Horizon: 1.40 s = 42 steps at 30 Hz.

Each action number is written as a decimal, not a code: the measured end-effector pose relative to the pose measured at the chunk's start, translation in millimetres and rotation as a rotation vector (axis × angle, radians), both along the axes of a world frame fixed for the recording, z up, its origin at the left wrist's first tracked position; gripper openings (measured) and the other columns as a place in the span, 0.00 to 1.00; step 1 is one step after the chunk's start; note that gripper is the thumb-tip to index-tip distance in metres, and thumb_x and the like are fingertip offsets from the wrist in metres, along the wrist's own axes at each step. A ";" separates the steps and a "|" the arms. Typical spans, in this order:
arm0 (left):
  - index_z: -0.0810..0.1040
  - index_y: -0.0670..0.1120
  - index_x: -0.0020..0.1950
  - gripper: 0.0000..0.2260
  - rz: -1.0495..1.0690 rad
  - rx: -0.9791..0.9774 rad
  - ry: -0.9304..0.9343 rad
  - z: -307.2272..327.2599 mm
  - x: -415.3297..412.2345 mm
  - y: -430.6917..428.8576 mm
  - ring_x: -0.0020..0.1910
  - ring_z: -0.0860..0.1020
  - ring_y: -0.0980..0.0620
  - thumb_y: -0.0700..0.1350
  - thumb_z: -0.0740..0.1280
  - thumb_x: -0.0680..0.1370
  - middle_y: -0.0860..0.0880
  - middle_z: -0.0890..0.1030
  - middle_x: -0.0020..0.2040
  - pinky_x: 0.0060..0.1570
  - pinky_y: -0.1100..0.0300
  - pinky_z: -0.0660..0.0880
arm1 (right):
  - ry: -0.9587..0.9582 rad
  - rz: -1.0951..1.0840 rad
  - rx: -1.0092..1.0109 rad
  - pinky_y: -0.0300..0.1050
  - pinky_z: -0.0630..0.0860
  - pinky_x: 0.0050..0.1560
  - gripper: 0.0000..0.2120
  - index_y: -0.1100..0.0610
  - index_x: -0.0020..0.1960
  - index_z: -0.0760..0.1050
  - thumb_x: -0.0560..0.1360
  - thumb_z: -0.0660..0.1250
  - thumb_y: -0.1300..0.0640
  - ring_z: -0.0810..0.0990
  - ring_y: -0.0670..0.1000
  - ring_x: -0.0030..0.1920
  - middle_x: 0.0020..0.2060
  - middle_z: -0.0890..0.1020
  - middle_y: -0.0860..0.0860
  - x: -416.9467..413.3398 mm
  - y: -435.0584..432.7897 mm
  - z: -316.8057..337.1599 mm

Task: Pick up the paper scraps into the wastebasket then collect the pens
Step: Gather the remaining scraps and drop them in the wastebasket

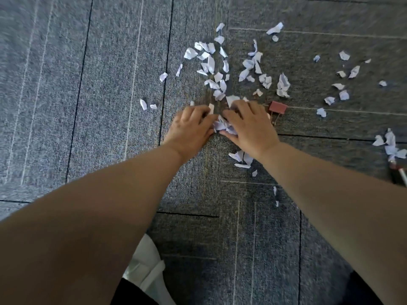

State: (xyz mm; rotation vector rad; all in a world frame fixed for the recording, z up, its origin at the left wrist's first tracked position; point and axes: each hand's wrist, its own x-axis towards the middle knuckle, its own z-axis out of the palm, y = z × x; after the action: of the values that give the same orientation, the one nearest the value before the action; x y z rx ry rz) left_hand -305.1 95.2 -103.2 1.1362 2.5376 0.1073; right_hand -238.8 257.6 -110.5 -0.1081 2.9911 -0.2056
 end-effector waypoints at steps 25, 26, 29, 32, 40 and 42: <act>0.70 0.37 0.57 0.13 -0.173 0.241 -0.045 139.1 69.0 126.2 0.44 0.76 0.37 0.45 0.54 0.81 0.39 0.74 0.54 0.36 0.50 0.67 | 0.124 -0.396 -0.270 0.47 0.64 0.29 0.05 0.70 0.47 0.72 0.71 0.65 0.71 0.74 0.62 0.30 0.38 0.77 0.66 143.9 104.4 159.1; 0.71 0.37 0.57 0.12 -0.198 0.267 -0.042 154.2 79.3 140.1 0.45 0.76 0.37 0.44 0.55 0.81 0.39 0.74 0.54 0.37 0.50 0.67 | 0.156 -0.421 -0.257 0.47 0.66 0.28 0.04 0.70 0.45 0.72 0.71 0.65 0.70 0.75 0.63 0.30 0.38 0.77 0.66 156.7 114.8 176.1; 0.73 0.35 0.53 0.11 -0.273 0.394 -0.046 195.7 115.4 181.0 0.41 0.76 0.35 0.43 0.58 0.80 0.35 0.76 0.50 0.34 0.50 0.65 | 0.245 -0.495 -0.238 0.46 0.68 0.24 0.07 0.67 0.42 0.73 0.70 0.62 0.63 0.76 0.62 0.28 0.34 0.78 0.63 204.2 146.4 223.5; 0.74 0.36 0.45 0.14 -0.394 0.483 -0.001 228.1 156.4 222.3 0.34 0.77 0.37 0.47 0.57 0.78 0.36 0.77 0.43 0.29 0.55 0.63 | 0.347 -0.570 -0.201 0.47 0.67 0.30 0.12 0.61 0.47 0.70 0.70 0.55 0.54 0.77 0.61 0.34 0.36 0.79 0.64 263.8 179.3 259.0; 0.74 0.34 0.46 0.21 -0.573 0.633 -0.061 279.3 265.3 334.4 0.31 0.76 0.36 0.51 0.53 0.77 0.34 0.77 0.42 0.29 0.54 0.63 | 0.335 -1.006 -0.054 0.56 0.73 0.45 0.09 0.66 0.53 0.73 0.76 0.63 0.62 0.77 0.67 0.47 0.49 0.78 0.65 388.7 269.7 293.8; 0.74 0.34 0.45 0.19 -0.646 0.641 -0.066 286.2 287.3 360.5 0.28 0.75 0.38 0.49 0.54 0.77 0.35 0.77 0.41 0.27 0.56 0.63 | 0.262 -1.076 -0.019 0.57 0.74 0.47 0.08 0.63 0.53 0.73 0.75 0.64 0.62 0.77 0.66 0.48 0.50 0.78 0.64 409.0 282.2 288.7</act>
State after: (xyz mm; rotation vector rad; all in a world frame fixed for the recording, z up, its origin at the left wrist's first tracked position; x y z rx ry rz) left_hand -17.8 455.7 183.0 2.0822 1.9870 0.8061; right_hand 170.2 539.8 178.2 1.5722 2.9280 -0.3307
